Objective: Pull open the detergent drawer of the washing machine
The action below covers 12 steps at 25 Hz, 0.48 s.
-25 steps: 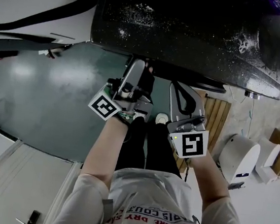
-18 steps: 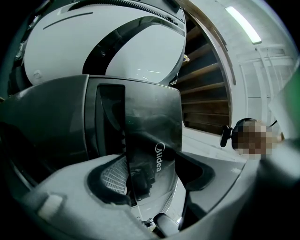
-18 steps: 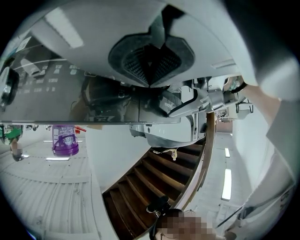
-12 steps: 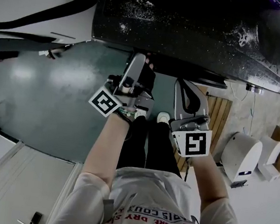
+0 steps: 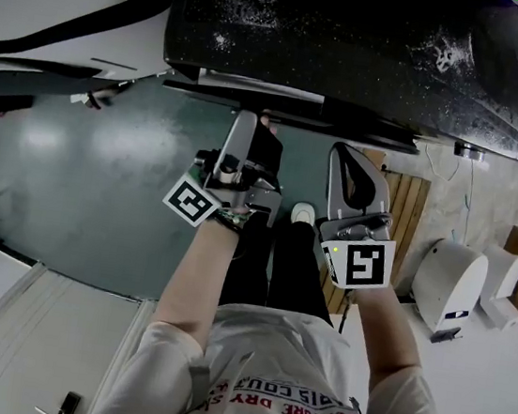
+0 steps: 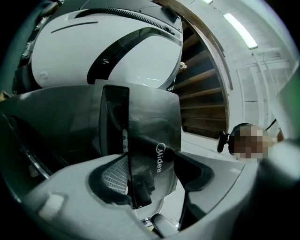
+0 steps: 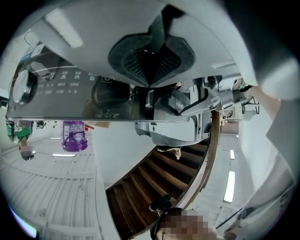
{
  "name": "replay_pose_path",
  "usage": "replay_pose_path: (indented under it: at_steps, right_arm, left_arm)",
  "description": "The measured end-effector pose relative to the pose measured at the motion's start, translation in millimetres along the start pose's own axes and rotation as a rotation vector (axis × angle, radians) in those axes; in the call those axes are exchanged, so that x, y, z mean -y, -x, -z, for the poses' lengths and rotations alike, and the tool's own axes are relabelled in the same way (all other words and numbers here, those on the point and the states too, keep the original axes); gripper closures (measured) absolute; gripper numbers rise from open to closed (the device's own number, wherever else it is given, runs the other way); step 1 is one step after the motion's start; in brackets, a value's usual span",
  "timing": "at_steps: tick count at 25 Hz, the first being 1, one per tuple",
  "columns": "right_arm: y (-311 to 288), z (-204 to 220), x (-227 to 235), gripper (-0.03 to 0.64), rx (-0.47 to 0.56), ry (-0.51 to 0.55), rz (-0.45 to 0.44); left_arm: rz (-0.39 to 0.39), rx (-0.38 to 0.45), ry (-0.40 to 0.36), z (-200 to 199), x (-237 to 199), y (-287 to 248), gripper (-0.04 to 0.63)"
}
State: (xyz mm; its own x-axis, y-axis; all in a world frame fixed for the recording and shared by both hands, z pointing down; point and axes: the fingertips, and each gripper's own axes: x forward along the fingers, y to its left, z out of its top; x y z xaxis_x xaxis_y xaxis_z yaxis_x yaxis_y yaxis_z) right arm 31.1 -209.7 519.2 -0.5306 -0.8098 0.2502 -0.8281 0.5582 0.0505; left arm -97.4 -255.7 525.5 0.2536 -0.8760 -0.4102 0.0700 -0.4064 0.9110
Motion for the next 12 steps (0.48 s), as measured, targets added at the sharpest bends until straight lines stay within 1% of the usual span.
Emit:
replay_pose_path:
  at_steps: [4, 12]
  right_arm:
    - [5, -1, -1, 0.615, 0.002, -0.004, 0.019]
    - [19, 3, -11, 0.615, 0.002, -0.003, 0.026]
  left_arm:
    - [-0.013, -0.016, 0.004, 2, 3, 7, 0.296]
    - [-0.003, -0.022, -0.005, 10, 15, 35, 0.296]
